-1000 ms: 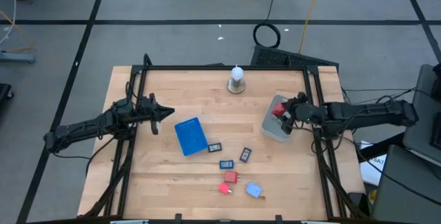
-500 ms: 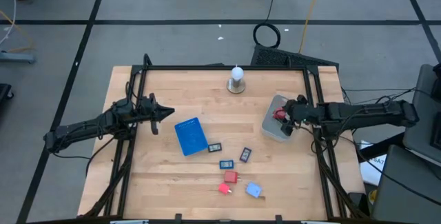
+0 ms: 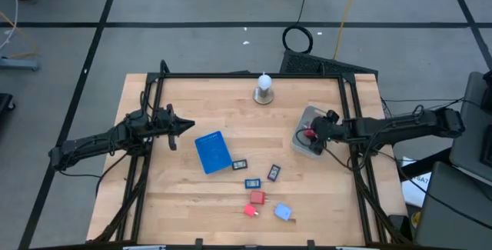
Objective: Pick & Place Office items
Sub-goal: Put the right red changer adapter into the gray bin, then put the black digital timer into the blue bin
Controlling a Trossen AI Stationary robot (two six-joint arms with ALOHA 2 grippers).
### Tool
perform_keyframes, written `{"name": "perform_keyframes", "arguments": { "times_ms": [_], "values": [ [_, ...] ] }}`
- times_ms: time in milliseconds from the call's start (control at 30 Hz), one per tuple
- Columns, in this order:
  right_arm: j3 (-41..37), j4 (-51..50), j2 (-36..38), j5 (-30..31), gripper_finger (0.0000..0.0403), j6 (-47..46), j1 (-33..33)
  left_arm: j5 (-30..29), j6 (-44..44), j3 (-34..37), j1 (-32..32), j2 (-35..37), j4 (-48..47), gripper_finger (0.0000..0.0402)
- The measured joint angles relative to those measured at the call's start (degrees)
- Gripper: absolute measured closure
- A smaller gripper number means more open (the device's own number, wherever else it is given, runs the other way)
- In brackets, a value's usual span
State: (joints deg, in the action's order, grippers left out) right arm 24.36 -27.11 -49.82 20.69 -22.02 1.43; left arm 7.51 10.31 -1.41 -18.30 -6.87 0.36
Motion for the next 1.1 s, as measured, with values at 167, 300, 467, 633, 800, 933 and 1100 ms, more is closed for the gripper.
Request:
{"name": "perform_keyframes", "arguments": {
  "times_ms": [167, 300, 467, 633, 800, 933, 1100],
  "values": [
    [-0.11, 3.06, 0.76, -3.01, 0.0105, 2.14, 0.00, 0.01, 0.00, -0.01, 0.01, 0.02, 0.00, 0.0378],
    [0.22, 6.12, 3.51, -3.03, 0.0041, 4.60, 0.00, 0.02, 0.38, -0.01, 0.01, 0.02, 0.00, 0.0378],
    [0.22, 8.91, 9.82, -3.06, 0.0022, 5.22, 0.00, 0.02, 0.55, 0.00, 0.00, 0.02, 0.02, 0.0378],
    [0.24, 12.31, 19.40, -10.23, 0.0050, 9.52, -0.02, 0.03, 0.52, -0.01, 0.01, 0.02, 0.01, 0.0378],
    [-0.68, 12.96, 29.55, -12.99, 0.0108, 11.32, -0.04, 0.03, 3.02, -0.01, 0.00, 0.02, 0.02, 0.0378],
    [-5.87, 19.86, 38.00, -12.53, 0.0179, 14.83, -0.04, 0.04, 3.75, -0.01, 0.01, 0.02, 0.02, 0.0378],
    [-14.69, 30.28, 46.68, -14.86, 0.0280, 18.46, -0.04, -1.87, 5.96, 0.00, 0.02, 0.00, -0.15, 0.0378]
  ]
}}
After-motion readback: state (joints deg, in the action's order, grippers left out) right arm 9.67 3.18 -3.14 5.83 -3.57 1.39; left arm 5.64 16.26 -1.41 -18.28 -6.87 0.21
